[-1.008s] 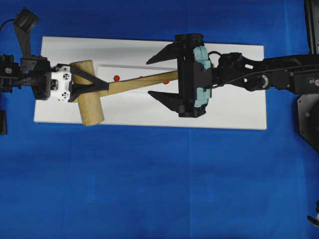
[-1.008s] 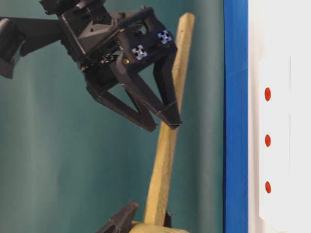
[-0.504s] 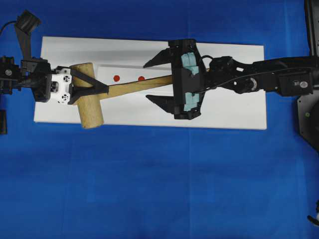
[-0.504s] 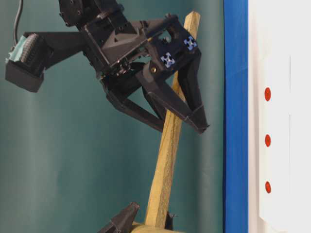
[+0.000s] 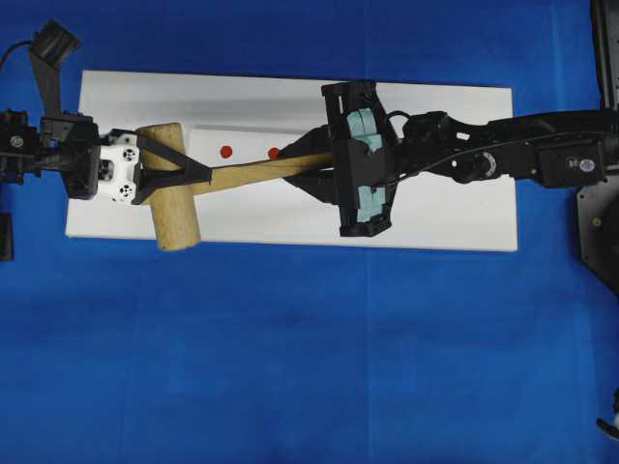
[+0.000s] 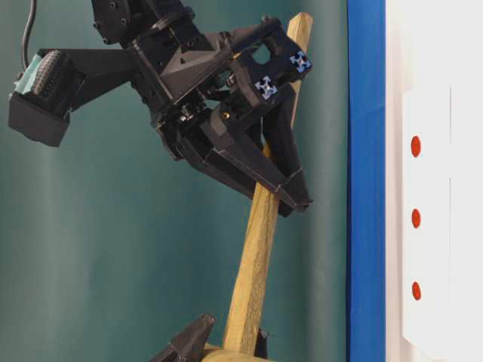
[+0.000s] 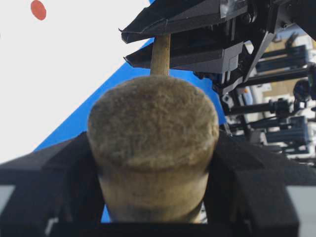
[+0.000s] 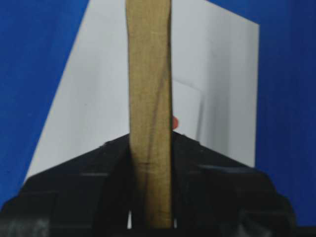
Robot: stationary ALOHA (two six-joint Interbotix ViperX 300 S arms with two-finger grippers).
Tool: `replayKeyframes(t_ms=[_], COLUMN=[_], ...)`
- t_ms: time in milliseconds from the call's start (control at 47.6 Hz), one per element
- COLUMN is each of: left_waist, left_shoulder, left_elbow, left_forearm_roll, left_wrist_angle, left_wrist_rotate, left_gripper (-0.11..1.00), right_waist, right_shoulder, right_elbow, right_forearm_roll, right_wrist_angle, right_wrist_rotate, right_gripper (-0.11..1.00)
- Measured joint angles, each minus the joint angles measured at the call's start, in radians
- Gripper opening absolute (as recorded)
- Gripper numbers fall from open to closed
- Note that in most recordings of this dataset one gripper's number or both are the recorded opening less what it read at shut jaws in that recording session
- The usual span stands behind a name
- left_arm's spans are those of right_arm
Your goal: Hit the mark with a hammer.
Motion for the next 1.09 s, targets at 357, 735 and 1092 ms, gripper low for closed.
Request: replayKeyframes(t_ms=[357, 735, 1092], left_waist=[0.006, 0.006, 0.005], left_shoulder=[-0.018, -0.026, -0.112], left_elbow=[-0.005, -0.008, 0.031], left_forearm_roll=[0.002, 0.002, 0.002], left_wrist_angle=[0.031, 0.061, 0.143], left_wrist_rotate=[0.034, 0.025, 0.025], left_gripper=[0.44, 0.93, 0.91], right_waist=[0.000, -0.009, -0.012], right_shoulder=[0.000, 0.002, -0.040], right_elbow=[-0.011, -0.012, 0.035], right_forearm_roll=[0.000, 0.006, 0.048], right_wrist_angle=[0.028, 0.046, 0.048], right_wrist_rotate=[0.011, 0.011, 0.012], right_gripper=[0.07, 0.07, 0.07])
